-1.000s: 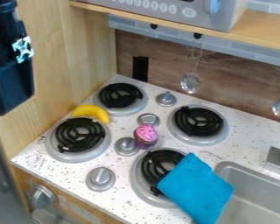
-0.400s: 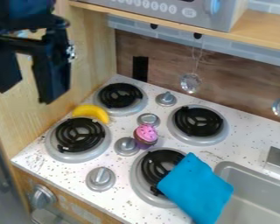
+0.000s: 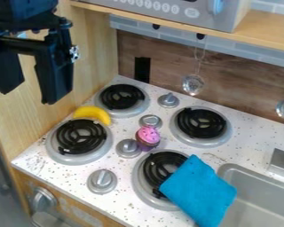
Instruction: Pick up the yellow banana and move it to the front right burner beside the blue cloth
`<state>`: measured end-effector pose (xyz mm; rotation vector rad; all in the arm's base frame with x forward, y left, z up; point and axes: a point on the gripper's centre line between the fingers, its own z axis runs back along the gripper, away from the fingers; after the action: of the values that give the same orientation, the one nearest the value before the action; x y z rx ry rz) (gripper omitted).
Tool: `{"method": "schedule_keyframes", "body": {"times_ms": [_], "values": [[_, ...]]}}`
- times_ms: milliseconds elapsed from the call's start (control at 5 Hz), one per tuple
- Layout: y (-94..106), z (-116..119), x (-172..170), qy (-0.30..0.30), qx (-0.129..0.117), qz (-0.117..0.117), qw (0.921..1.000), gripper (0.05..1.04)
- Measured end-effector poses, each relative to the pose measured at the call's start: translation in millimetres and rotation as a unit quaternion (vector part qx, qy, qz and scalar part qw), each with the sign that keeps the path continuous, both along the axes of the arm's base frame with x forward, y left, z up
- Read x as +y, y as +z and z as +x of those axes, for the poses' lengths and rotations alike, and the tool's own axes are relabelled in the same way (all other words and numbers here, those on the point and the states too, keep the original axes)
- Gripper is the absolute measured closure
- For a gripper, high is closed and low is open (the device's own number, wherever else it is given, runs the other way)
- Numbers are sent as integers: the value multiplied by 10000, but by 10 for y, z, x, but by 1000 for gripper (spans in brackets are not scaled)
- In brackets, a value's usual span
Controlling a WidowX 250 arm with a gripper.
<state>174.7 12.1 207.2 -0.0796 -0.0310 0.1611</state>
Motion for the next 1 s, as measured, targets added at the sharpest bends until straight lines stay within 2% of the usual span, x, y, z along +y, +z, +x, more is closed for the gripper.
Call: {"method": "schedule_keyframes", "body": {"times_ms": [200, 400, 600, 800, 1000], "values": [[-8, 21, 5, 5, -29, 12, 10000, 79], [-440, 525, 185, 49, -40, 361, 9993, 79], [-722, 853, 391, 722, -301, 936, 9925, 79], [-965, 1063, 501, 1331, -461, 1214, 9826, 79], [-1079, 1293, 603, 1798, -717, 1351, 9717, 79]]}}
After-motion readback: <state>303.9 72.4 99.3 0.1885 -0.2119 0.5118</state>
